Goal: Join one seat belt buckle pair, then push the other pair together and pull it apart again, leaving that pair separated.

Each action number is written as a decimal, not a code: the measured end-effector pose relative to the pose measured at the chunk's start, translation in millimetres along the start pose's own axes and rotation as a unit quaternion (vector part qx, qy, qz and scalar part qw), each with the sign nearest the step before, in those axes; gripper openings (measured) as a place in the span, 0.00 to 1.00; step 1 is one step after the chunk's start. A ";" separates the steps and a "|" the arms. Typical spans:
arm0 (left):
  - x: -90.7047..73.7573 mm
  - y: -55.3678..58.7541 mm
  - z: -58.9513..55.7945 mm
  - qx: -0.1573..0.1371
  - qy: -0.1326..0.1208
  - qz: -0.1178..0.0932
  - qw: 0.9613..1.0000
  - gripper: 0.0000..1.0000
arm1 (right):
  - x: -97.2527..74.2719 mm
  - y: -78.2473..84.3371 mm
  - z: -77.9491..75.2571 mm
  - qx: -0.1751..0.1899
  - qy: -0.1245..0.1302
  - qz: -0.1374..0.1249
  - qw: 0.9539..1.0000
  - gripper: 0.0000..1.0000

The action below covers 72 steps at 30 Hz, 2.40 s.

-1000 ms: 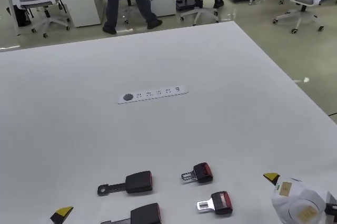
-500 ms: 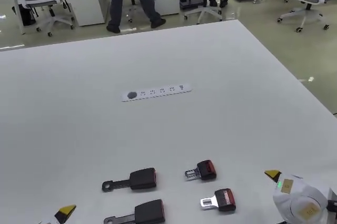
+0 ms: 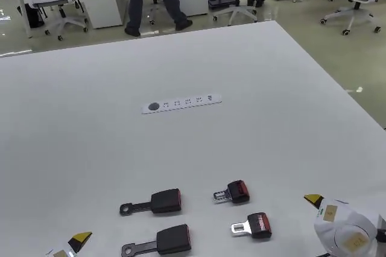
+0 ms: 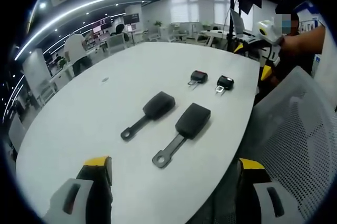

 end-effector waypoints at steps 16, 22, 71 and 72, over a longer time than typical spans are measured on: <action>7.2 -13.9 -2.9 0.031 0.024 -0.005 0.999 0.87 | 9.5 -17.6 9.1 -0.043 -0.033 -0.026 0.998 0.87; 16.6 -20.3 -3.2 0.050 0.047 0.002 0.998 0.80 | 18.4 -23.8 9.9 -0.052 -0.047 -0.028 0.997 0.79; 129.6 -26.9 -5.7 0.209 0.204 0.108 0.950 0.42 | 102.5 -2.2 12.2 -0.135 -0.199 0.034 0.970 0.36; 129.2 -27.0 -6.1 0.204 0.208 0.110 0.950 0.40 | 103.5 -1.9 12.5 -0.136 -0.201 0.035 0.969 0.36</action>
Point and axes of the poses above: the centre of the closed fingertips' face, and the gripper's own axes: x roughly forward along the fingers, z roughly to its left, y roughly out of its underside, the point moved 3 cm from there along -x, roughly backward along the fingers, and after that the axes turned 8 degrees about y, right-handed, at the moved point
